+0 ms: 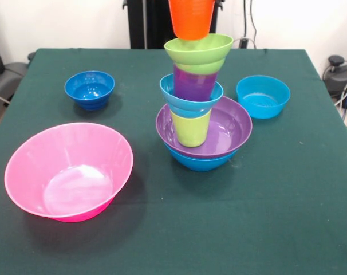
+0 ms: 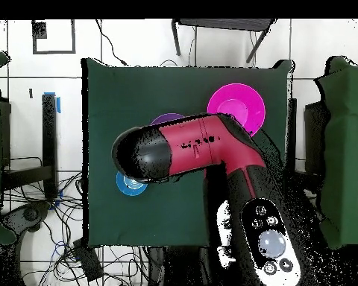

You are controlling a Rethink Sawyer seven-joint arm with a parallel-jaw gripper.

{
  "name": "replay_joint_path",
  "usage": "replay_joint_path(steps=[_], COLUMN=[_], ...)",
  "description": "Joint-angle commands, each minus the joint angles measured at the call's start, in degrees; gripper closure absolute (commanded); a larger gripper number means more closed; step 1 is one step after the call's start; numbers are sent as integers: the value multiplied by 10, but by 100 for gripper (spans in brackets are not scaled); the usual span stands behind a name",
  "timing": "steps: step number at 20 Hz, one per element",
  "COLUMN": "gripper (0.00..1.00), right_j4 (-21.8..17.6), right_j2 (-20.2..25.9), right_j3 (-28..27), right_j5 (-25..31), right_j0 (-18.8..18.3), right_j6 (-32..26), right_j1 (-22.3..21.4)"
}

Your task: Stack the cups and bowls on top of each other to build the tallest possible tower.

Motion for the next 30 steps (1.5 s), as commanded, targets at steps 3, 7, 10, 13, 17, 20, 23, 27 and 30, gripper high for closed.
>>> replay_joint_path(steps=[3,7,10,13,17,20,23,27,30], gripper=[100,100,100,100,100,100,100,100,100], right_j4=[-16,-24,-27,-28,-44,-39,-31,-25,-26], right_j2=[-26,-32,-38,-43,-54,-58,-57,-61,-64], right_j3=[-10,-18,-28,-37,-46,-46,-49,-45,-44], right_j5=[-46,-53,-56,-53,-48,-48,-41,-46,-47], right_j0=[17,22,27,33,41,43,44,46,49], right_j6=[28,35,38,34,25,26,22,25,27], right_j1=[43,49,55,58,57,59,63,65,64])
